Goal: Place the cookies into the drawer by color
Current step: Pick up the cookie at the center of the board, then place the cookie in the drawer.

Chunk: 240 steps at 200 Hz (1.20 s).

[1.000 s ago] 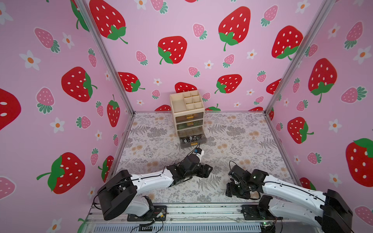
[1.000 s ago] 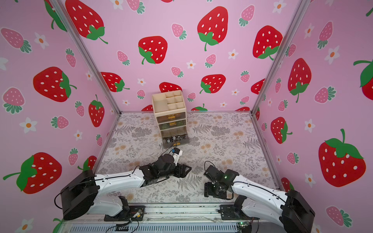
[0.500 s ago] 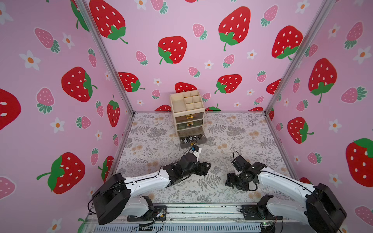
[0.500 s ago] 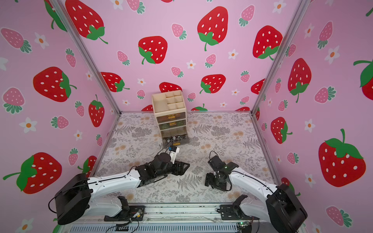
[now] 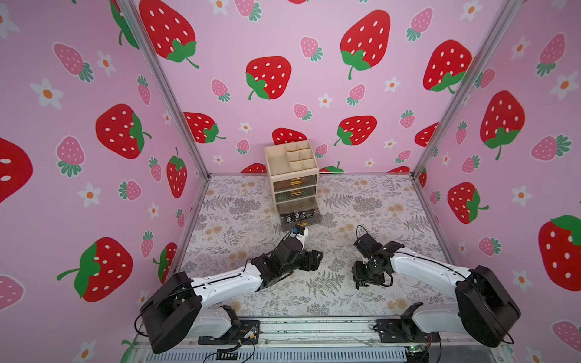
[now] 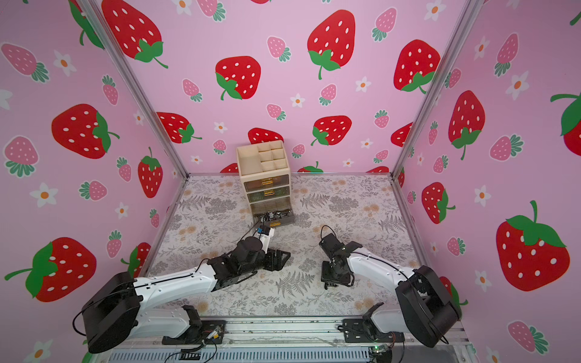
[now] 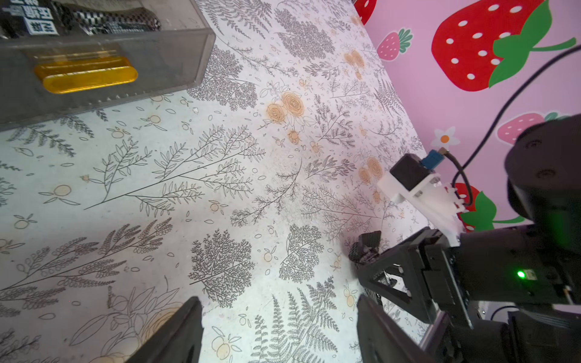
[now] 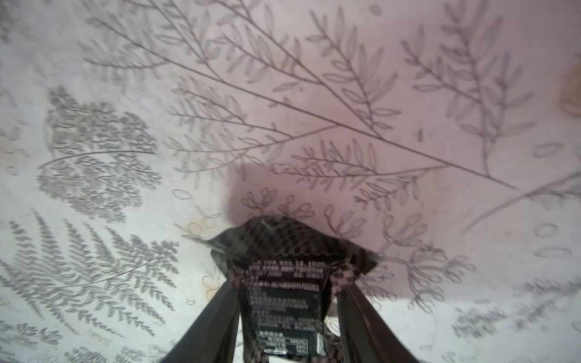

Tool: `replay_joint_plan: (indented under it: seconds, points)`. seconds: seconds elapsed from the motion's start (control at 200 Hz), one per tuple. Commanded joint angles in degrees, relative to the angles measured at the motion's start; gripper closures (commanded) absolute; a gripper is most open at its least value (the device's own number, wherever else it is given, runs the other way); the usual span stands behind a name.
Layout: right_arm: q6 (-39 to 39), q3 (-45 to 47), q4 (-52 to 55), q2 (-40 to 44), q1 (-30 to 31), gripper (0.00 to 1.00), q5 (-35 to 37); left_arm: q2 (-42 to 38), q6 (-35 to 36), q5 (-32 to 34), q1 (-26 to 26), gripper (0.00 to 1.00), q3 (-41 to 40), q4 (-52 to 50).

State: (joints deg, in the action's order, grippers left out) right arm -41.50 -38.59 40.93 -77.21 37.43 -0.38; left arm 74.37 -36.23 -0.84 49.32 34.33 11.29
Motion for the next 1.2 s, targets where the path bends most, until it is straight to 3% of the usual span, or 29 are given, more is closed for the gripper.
replay_joint_plan:
  seconds: [0.0,0.185,0.33,0.445,0.705,0.985,1.196]
  points:
    - [1.65,-1.64,3.72,-1.50,0.67,0.53,4.85,0.76,0.36,-0.02,-0.99,0.20,-0.49,0.30]
    - [2.81,-3.74,4.43,-1.67,1.01,0.65,3.95,-0.54,-0.62,-2.13,-4.77,0.20,-2.58,2.66]
    - [2.68,-7.68,-0.31,1.00,1.06,0.66,1.96,-5.26,-3.08,-8.73,-11.65,0.19,-6.19,6.93]
    - [3.20,-13.10,-4.40,0.46,1.06,0.68,0.34,-10.41,-3.41,-9.79,-16.73,0.19,-7.17,4.99]
    - [10.34,-37.13,-3.02,-15.20,0.95,0.68,-3.07,-14.70,-4.11,-16.06,-29.47,0.18,-6.98,3.87]
    - [15.47,-60.98,-0.05,-34.72,0.63,0.68,-9.31,-8.84,-3.11,-17.06,-32.98,0.21,-3.18,6.51]
    - [16.47,-67.79,-1.48,-42.82,0.65,0.67,-12.68,-7.07,-1.82,-9.06,-33.19,0.20,-3.00,8.13]
